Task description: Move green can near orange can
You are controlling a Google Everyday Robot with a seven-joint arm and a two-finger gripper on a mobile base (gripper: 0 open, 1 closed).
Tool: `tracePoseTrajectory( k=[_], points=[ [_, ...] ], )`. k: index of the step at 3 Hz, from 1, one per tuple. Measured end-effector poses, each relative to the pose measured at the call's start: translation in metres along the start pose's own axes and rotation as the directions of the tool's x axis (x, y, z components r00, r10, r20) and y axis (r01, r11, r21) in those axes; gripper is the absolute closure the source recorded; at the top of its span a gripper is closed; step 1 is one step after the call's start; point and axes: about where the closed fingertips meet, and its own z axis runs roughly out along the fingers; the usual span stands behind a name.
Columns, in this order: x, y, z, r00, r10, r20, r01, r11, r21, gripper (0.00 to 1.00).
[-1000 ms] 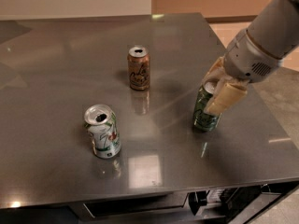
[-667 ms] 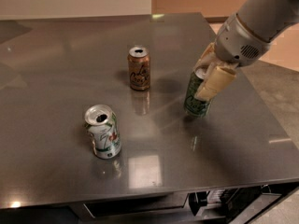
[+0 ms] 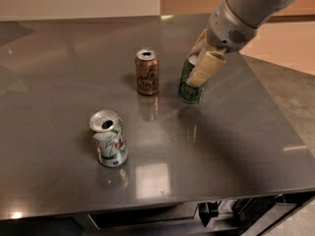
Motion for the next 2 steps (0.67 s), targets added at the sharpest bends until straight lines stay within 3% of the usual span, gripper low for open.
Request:
tracePoseTrajectory(
  k=[2],
  points=[
    [-0.008,-0.030,0.036,1.000,0.011,-0.028,-0.012,0.9997,-0.019,1.00]
  ],
)
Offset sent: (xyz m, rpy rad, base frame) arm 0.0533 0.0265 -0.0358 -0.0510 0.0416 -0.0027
